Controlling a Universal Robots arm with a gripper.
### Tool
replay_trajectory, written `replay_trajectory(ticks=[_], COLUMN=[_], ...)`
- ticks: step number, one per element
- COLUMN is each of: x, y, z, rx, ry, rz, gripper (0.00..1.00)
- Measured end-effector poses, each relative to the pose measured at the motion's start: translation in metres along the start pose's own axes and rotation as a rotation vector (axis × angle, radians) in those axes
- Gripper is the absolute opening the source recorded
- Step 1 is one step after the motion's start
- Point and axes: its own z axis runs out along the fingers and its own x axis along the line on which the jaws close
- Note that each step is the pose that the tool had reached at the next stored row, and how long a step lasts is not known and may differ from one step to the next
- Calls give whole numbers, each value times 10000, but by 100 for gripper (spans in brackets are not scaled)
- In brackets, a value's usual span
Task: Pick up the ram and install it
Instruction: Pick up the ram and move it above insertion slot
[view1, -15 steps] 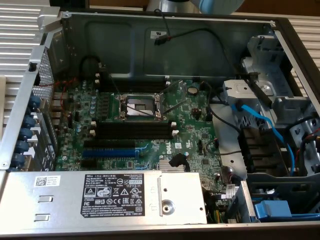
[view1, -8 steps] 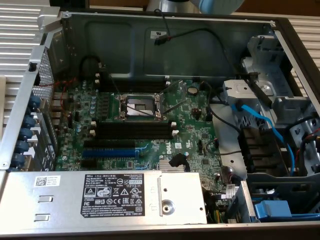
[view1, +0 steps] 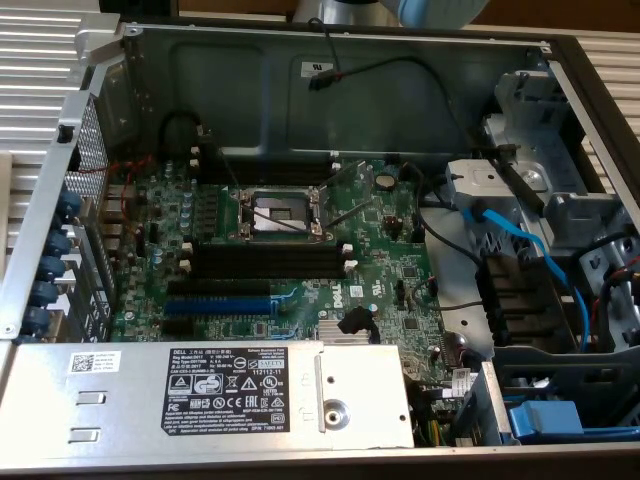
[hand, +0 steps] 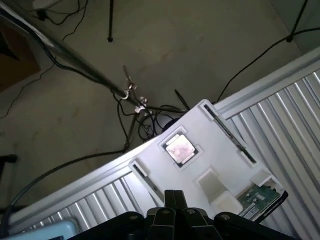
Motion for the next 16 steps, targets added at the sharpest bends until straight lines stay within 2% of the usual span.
replay_trajectory(ticks=[16], x=[-1], y=[-1], z=[17], rx=[143], ry=[142], rz=[-2914], gripper=[10])
